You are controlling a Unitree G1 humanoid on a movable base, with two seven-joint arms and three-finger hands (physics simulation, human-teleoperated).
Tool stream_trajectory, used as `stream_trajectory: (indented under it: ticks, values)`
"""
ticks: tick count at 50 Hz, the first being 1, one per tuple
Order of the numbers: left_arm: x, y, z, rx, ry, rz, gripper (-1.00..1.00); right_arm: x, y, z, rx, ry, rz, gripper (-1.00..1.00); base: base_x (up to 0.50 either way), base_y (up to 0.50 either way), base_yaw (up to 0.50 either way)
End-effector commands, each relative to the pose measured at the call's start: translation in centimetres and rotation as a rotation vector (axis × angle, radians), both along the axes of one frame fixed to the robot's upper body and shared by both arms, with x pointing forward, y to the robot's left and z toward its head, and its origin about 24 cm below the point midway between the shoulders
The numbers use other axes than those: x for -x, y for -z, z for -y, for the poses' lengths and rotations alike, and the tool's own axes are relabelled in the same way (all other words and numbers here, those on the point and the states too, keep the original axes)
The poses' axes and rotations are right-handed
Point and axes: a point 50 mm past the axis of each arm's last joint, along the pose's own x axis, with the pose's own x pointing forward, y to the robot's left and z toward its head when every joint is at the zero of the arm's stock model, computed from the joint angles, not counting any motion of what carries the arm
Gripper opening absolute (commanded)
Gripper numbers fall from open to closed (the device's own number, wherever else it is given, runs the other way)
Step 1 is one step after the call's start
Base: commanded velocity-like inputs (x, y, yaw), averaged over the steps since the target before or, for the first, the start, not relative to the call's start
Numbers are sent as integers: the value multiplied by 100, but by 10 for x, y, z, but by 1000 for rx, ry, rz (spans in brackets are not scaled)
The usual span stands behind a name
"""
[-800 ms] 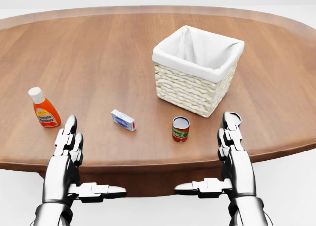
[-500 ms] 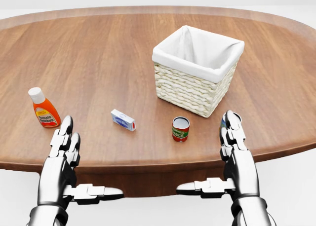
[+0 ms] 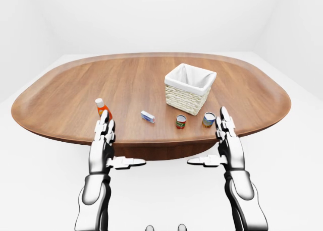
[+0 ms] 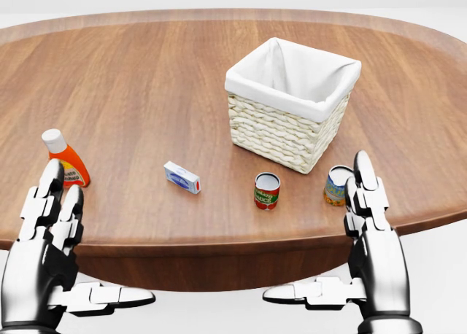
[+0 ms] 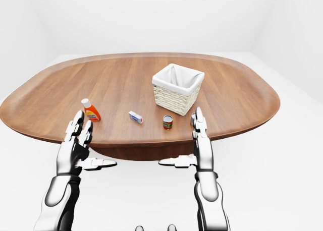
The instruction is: Pick up the ketchup, and put it in the basket.
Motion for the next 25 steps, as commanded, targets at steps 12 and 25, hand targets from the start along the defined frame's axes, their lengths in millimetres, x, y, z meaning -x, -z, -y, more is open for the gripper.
stream_trajectory:
  ticks: [12, 25]
  values:
    - [10, -15, -7, 1, -18, 66, 100, 15, -18, 2, 9, 30, 71, 100, 0, 0, 0]
    - [11, -16, -6, -3, -11, 66, 100, 15, -16, 0, -3, 17, 63, 100, 0, 42, 0]
